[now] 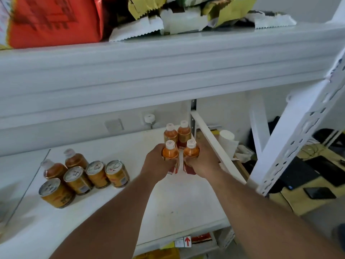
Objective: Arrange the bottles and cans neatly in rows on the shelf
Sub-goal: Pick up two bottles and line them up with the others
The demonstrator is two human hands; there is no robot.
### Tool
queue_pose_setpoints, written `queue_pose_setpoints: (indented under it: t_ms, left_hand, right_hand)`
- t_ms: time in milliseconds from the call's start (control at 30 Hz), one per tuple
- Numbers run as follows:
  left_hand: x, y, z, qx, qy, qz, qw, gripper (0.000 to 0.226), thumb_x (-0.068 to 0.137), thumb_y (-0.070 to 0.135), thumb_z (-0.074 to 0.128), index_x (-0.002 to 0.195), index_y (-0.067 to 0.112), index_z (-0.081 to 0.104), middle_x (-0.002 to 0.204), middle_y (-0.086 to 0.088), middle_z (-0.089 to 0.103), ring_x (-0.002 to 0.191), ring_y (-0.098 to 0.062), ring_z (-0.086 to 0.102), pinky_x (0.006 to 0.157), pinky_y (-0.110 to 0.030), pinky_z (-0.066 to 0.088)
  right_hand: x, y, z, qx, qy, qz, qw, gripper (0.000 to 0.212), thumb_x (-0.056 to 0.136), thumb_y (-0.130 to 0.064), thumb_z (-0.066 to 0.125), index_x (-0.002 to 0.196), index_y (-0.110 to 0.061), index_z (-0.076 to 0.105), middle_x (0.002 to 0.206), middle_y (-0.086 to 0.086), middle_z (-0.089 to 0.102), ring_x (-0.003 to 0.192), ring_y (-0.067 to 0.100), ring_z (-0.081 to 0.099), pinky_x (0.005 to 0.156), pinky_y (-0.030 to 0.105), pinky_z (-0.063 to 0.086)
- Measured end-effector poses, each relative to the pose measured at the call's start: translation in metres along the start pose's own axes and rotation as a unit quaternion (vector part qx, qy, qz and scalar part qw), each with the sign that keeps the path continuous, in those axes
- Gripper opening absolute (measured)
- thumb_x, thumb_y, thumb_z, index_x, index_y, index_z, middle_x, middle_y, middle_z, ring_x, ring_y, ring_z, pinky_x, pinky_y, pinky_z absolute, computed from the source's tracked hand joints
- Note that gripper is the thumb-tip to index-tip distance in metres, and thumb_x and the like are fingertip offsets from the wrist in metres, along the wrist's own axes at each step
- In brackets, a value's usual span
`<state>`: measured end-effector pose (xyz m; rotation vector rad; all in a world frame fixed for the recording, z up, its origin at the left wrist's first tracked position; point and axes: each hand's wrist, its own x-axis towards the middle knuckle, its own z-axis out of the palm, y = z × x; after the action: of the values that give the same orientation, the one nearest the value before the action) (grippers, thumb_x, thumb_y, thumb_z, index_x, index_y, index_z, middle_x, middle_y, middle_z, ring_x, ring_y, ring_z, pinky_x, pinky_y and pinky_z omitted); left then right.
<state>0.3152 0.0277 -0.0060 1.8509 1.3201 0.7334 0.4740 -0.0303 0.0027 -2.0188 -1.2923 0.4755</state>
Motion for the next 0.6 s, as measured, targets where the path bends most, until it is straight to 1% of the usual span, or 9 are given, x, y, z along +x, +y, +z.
queue_pose_setpoints:
  t_ms: [33,100,133,233,300,367,467,533,600]
  left_hand:
    - [0.003,-0.001,0.003,0.0,0.004,-0.002,1.0,0.04,0.077,0.033,0.074,0.109,0.04,0.052,0.091,0.025,0.058,0.081,0.004,0.055,0.061,-0.013,0.037]
    - [0.009,-0.003,0.009,-0.004,0.008,-0.007,1.0,0.039,0.078,0.031,0.074,0.107,0.04,0.051,0.09,0.026,0.058,0.08,0.005,0.056,0.06,-0.011,0.036]
    - [0.012,-0.004,0.011,-0.005,0.01,-0.006,1.0,0.039,0.078,0.03,0.075,0.107,0.04,0.051,0.089,0.027,0.058,0.079,0.005,0.056,0.059,-0.01,0.036]
    - [0.017,-0.005,0.019,-0.006,0.023,-0.002,1.0,0.036,0.08,0.032,0.075,0.104,0.043,0.05,0.087,0.029,0.057,0.076,0.009,0.057,0.057,-0.006,0.035]
    - [0.02,-0.006,0.025,-0.011,0.037,0.009,0.999,0.028,0.082,0.036,0.073,0.094,0.047,0.049,0.082,0.032,0.056,0.074,0.015,0.056,0.058,-0.006,0.035]
    - [0.02,-0.004,0.028,-0.018,0.048,0.024,0.998,0.027,0.083,0.034,0.071,0.087,0.053,0.052,0.078,0.036,0.058,0.076,0.019,0.056,0.058,-0.005,0.037]
    - [0.021,-0.003,0.032,-0.03,0.051,0.075,0.995,0.055,0.085,0.018,0.071,0.088,0.07,0.053,0.084,0.047,0.058,0.084,0.024,0.054,0.056,0.002,0.04]
    - [0.019,-0.011,0.035,-0.023,0.055,0.083,0.995,0.052,0.085,0.013,0.071,0.087,0.064,0.058,0.088,0.045,0.06,0.087,0.022,0.055,0.061,0.004,0.038]
    - [0.018,-0.022,0.037,0.007,0.055,0.063,0.996,0.034,0.084,0.017,0.073,0.08,0.048,0.061,0.078,0.03,0.065,0.083,0.016,0.058,0.059,0.0,0.041]
  right_hand:
    - [0.005,0.003,0.005,-0.007,0.013,-0.004,1.0,0.023,0.091,-0.036,0.071,0.084,-0.032,0.049,0.078,-0.008,0.06,0.073,0.01,0.063,0.073,0.023,0.052]
    - [0.013,0.007,0.014,-0.005,0.045,-0.007,0.999,0.032,0.09,-0.04,0.071,0.077,-0.036,0.042,0.07,-0.014,0.053,0.061,0.003,0.054,0.062,0.012,0.037]
    - [0.017,0.007,0.018,0.001,0.058,-0.005,0.998,0.034,0.09,-0.042,0.071,0.075,-0.037,0.04,0.068,-0.017,0.049,0.057,0.0,0.048,0.061,0.011,0.032]
    - [0.028,0.01,0.027,0.015,0.069,0.004,0.998,0.038,0.092,-0.045,0.067,0.073,-0.039,0.035,0.068,-0.022,0.042,0.057,0.002,0.043,0.069,0.018,0.04]
    - [0.035,0.013,0.029,0.019,0.071,-0.009,0.997,0.037,0.092,-0.046,0.067,0.073,-0.04,0.037,0.069,-0.023,0.043,0.059,0.002,0.045,0.064,0.014,0.033]
    - [0.04,0.016,0.029,0.051,0.054,-0.019,0.997,0.029,0.092,-0.044,0.068,0.076,-0.04,0.044,0.075,-0.021,0.052,0.068,0.005,0.053,0.067,0.016,0.035]
    - [0.038,0.023,0.031,0.103,0.025,-0.005,0.994,0.02,0.092,-0.035,0.071,0.092,-0.036,0.052,0.091,-0.01,0.06,0.088,0.012,0.06,0.088,0.032,0.049]
    - [0.032,0.032,0.033,0.121,-0.012,0.019,0.992,0.018,0.093,-0.027,0.071,0.106,-0.024,0.059,0.098,-0.004,0.062,0.1,0.021,0.064,0.095,0.041,0.052]
    - [0.028,0.04,0.035,0.082,-0.026,0.034,0.996,0.028,0.093,-0.032,0.069,0.118,-0.02,0.061,0.106,-0.001,0.064,0.104,0.024,0.064,0.091,0.042,0.053]
